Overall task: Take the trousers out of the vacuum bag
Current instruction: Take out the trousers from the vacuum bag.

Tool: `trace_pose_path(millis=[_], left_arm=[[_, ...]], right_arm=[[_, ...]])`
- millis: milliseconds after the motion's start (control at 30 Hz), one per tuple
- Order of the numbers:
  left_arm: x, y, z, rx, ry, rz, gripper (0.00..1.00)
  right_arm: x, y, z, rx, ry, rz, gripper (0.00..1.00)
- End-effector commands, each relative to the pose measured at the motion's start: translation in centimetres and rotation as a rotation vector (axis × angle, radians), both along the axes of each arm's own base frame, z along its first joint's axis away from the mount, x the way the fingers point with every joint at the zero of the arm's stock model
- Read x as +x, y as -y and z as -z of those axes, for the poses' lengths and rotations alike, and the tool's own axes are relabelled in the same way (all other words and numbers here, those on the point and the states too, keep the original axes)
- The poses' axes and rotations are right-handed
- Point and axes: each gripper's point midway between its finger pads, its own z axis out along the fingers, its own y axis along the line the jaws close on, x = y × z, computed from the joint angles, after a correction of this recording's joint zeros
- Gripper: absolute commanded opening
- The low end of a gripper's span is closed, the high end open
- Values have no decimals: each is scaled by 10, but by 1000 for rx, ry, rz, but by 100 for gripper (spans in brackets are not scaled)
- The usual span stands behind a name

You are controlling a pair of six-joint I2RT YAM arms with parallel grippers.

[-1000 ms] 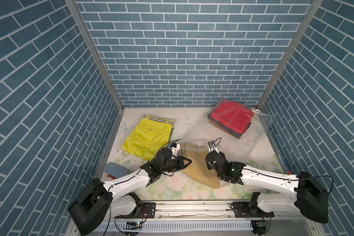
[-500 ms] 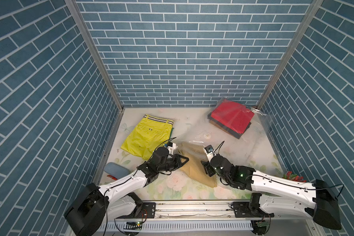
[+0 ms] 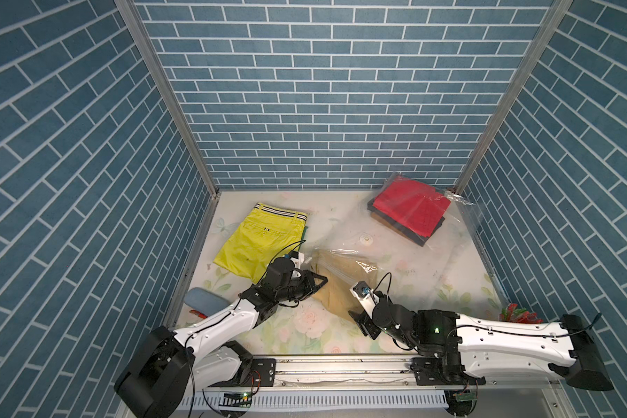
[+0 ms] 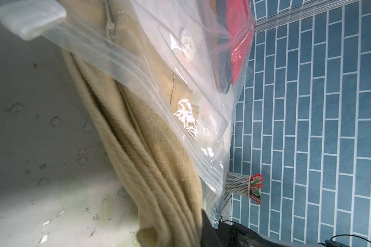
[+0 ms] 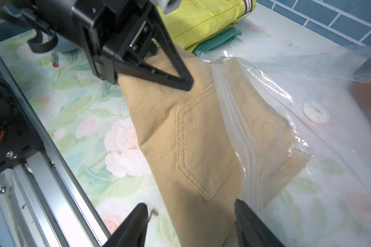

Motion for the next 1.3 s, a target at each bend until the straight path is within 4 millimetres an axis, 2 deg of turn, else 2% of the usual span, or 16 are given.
trace_pose_path(millis=[0,233,433,667,833,967,1200,1267], left_arm=[[17,-1,-25,-26,74,-37,0],[17,-3,-20,-17,64,-42,0],[17,-5,-21,-4,67,-48,0],[16,-5,-23,-5,65,-41,0],[15,-7,-24,-4,68,-48,0],[15,-9,-23,0,68,-47,0],[16,-8,-23,-5,69,-41,0],[15,-8,-24,3,78,-37,0]], right_arm=[[-4,-3,16,-37,-4,11,66],[-4,-22,38,-62,-2,21,65],[5,-28,65,-117,4,85,70],[18,-12,96,-201,31,208,87],[32,11,108,-261,98,332,87],[38,22,114,-303,142,381,81],[40,24,118,-319,168,379,54],[38,18,113,-303,162,345,42]])
